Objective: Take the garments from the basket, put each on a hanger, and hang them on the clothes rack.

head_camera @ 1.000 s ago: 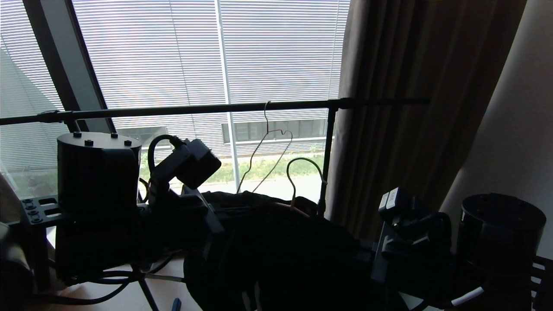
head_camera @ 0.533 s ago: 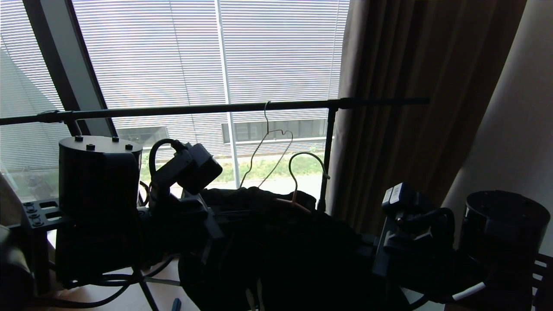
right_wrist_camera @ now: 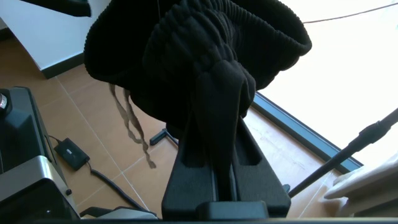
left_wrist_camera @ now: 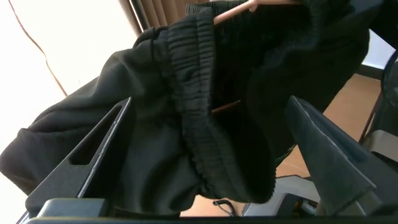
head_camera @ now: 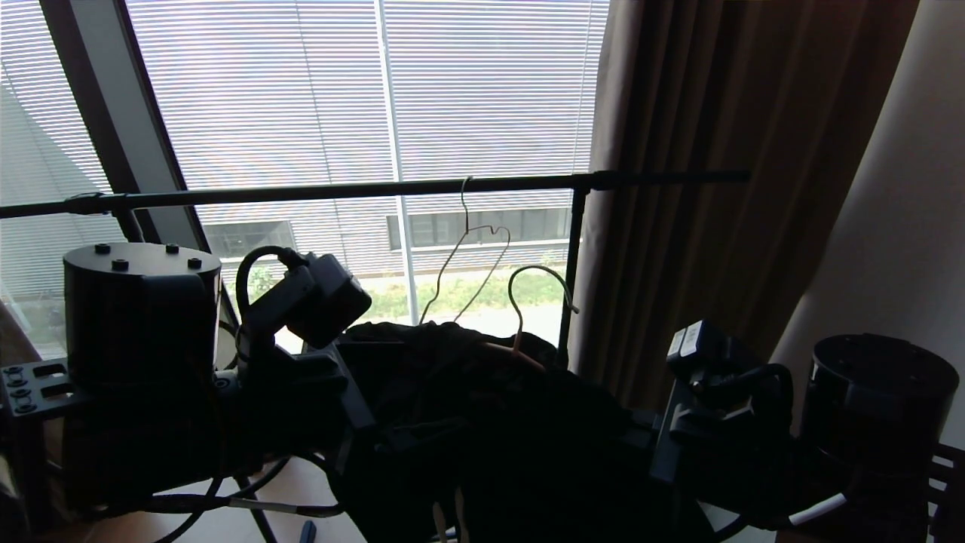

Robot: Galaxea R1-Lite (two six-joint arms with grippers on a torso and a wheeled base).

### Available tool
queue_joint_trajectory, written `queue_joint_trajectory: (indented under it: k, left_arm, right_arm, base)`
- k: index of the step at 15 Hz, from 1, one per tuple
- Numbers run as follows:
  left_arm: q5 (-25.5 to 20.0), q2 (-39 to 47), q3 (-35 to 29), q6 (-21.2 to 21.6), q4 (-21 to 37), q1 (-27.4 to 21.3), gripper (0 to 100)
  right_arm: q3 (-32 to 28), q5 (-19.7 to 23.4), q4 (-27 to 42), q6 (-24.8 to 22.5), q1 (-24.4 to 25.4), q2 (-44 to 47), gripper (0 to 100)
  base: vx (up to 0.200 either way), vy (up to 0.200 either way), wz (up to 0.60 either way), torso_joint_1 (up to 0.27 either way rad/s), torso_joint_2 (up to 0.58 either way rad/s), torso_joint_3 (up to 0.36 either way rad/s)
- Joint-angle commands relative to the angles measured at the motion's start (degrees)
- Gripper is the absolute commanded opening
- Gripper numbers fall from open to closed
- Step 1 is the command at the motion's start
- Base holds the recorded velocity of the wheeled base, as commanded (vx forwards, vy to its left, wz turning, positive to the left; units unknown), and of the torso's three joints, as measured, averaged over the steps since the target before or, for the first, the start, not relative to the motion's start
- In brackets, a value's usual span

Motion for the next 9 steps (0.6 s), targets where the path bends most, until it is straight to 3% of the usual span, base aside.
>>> queue_joint_trajectory:
  k: [1,5,9]
  left_arm:
    - [0.10,-3.30,1.27,-0.07,-0.05,0.06,100]
    - [0.19,-8.22,5.40,-0.25,-0.14,0.76,100]
    - [0.01,-9.02,5.75,-0.07,-0.14,5.51,100]
  right_arm:
    - [-0.01,0.01,-0.04,-0.02,-0.05,0.09,0]
    - [0.08,0.10,0.04,-0.02,-1.72,0.62,0]
    - [1.22,1.59,0.04,-0.29,-4.01,0.18,0]
  base:
    - [0.000,0.000,0.00,0.000,0.00,0.000]
    - [0.000,0.000,0.00,0.000,0.00,0.000]
    - [0.000,0.000,0.00,0.000,0.00,0.000]
